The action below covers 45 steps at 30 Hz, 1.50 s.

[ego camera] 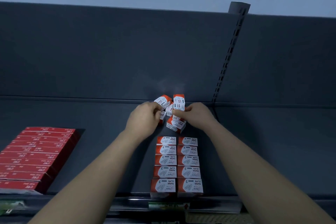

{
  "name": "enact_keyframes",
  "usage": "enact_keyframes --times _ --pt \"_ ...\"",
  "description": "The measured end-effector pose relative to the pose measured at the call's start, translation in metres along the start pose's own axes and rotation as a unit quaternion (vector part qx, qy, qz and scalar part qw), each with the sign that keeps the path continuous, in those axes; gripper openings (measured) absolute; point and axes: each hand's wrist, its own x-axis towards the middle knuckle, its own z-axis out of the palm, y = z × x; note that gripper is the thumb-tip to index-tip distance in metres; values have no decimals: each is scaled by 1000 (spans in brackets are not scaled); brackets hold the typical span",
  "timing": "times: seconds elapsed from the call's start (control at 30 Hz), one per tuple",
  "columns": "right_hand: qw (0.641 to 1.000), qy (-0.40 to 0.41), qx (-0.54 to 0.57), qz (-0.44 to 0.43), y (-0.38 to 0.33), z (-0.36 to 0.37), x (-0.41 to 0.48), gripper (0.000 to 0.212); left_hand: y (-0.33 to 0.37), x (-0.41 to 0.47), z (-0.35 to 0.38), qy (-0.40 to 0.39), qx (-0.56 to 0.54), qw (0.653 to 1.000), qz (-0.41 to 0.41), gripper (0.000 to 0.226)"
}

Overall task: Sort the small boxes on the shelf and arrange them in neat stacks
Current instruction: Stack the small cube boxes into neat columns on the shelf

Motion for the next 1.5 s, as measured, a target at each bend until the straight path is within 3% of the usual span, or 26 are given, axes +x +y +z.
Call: enact_keyframes --times 0.1,0.23,0.37,0.5,0.6,0.83,1.13,1.23,1.37,1.5 --pt "1000 -1 -27 13 -6 8 11 51 -1 3 1 -3 6 1000 10 19" --pt "1000 3 -21 21 1 -2 12 35 1 9 1 -18 9 999 50 20" --pt "993 2 112 24 24 -25 3 21 7 21 14 -86 44 990 101 28" --pt "984 -22 178 8 43 -40 -11 31 14 31 28 -169 129 970 119 40" --pt "978 -27 209 -7 52 -44 -18 37 23 33 29 -190 173 958 126 45" --pt "974 -54 221 -19 70 -40 -19 47 30 28 21 -240 170 944 148 29" --pt "971 -57 232 -26 73 -37 -27 40 26 15 14 -287 22 953 92 31" --pt "966 -59 251 -29 70 -35 -31 37 20 6 6 -255 -33 964 67 47" --pt "967 -60 247 -27 65 -28 -34 41 9 -7 1 -177 -165 970 10 20" --pt "970 -70 228 -43 57 -21 -38 34 7 -21 2 -141 -254 955 -49 30"
